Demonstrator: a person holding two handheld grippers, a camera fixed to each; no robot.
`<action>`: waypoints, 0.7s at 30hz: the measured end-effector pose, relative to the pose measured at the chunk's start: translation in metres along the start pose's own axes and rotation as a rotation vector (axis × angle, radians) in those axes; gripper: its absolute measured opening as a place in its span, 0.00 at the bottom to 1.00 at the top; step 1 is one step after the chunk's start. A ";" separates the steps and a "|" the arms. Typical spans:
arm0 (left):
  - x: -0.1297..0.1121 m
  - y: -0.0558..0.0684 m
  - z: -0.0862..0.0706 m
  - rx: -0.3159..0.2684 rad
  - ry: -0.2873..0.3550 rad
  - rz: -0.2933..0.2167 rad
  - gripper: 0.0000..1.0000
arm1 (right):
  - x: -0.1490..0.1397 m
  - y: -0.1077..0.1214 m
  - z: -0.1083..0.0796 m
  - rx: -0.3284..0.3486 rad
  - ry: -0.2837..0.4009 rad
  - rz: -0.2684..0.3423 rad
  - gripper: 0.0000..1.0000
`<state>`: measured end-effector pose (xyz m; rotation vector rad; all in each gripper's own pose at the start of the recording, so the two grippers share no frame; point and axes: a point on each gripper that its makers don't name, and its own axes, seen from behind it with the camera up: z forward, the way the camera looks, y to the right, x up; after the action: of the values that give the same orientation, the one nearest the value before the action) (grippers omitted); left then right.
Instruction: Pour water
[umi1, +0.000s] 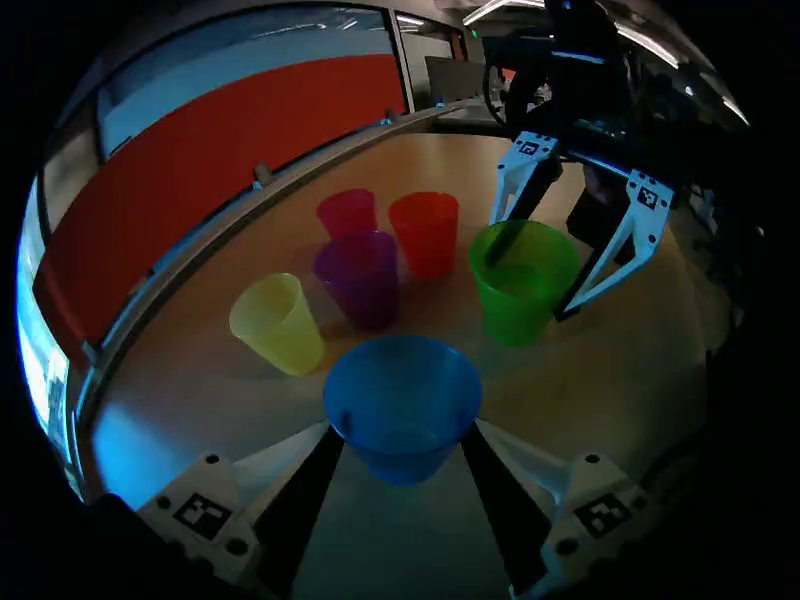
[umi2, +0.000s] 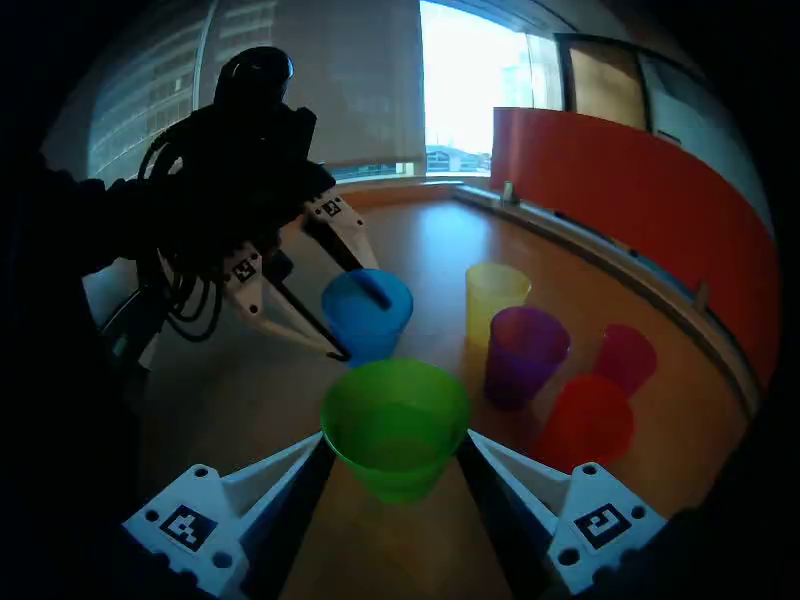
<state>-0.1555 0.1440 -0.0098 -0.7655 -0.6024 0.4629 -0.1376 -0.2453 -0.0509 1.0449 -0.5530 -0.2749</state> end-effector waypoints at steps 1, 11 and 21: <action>-0.001 0.000 0.000 -0.001 -0.004 0.001 0.81 | -0.001 0.000 0.001 0.000 -0.003 -0.001 0.88; -0.008 0.001 0.004 -0.012 -0.035 0.001 0.81 | -0.007 0.003 0.006 -0.001 -0.027 0.000 0.88; -0.008 0.002 0.008 -0.018 -0.037 0.007 0.81 | -0.014 0.004 0.008 -0.005 -0.046 -0.003 0.88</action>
<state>-0.1666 0.1442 -0.0095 -0.7775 -0.6389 0.4796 -0.1537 -0.2429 -0.0485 1.0369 -0.5925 -0.3030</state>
